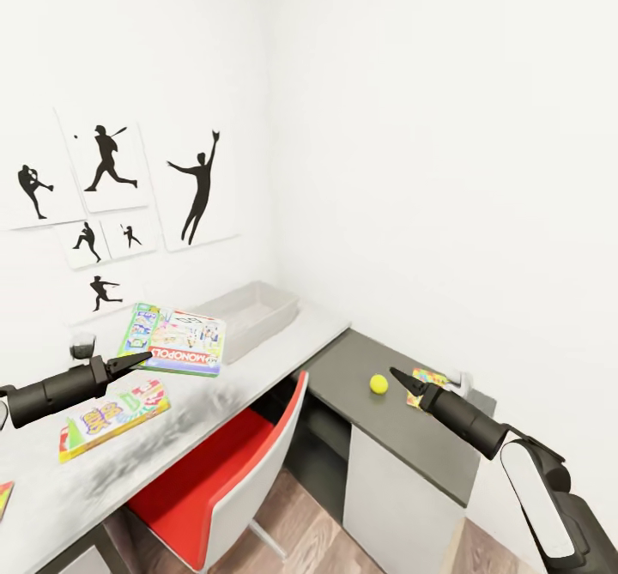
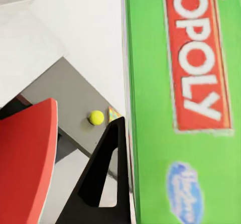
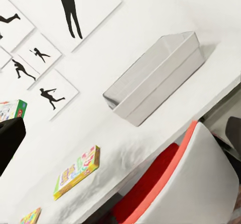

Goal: Put all the toys in the child's room - the three board games (two on the bed and one on the table), the two jigsaw puzzles on the table, and the tennis ball on the table - inside the toy box on the table in the child's room.

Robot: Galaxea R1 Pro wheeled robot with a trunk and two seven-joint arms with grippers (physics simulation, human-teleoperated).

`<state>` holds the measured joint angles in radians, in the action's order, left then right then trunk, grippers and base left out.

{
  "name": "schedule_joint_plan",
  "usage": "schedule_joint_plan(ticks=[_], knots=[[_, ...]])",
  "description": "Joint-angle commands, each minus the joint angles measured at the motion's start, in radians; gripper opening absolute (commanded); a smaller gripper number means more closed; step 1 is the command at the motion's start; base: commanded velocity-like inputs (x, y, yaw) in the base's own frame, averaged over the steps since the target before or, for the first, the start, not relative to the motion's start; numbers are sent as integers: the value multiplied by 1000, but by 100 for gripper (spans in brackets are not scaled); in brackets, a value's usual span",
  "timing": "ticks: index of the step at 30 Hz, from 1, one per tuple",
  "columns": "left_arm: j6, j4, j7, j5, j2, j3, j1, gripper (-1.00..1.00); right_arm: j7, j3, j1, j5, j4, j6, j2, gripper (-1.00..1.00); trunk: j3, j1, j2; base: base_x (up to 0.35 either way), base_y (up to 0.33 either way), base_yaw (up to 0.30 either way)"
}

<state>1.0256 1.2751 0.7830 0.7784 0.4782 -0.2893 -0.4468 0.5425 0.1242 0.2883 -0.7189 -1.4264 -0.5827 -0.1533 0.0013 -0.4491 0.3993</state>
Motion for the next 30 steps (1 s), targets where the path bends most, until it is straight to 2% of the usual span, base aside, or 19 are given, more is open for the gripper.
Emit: schedule_joint_plan(ticks=[1, 21, 30], knots=[[5, 0, 6, 2, 0, -1, -1, -100, 1, 2, 0, -7, 0, -8, 0, 100, 0, -1, 1, 321, -156, 290], [5, 0, 6, 4, -1, -1, -1, -100, 1, 1, 0, -7, 0, -8, 1, 100, 0, -1, 1, 321, -154, 290], [5, 0, 7, 3, -4, -1, -1, -100, 1, 1, 0, -7, 2, -8, 1, 100, 0, -1, 1, 281, -49, 290]])
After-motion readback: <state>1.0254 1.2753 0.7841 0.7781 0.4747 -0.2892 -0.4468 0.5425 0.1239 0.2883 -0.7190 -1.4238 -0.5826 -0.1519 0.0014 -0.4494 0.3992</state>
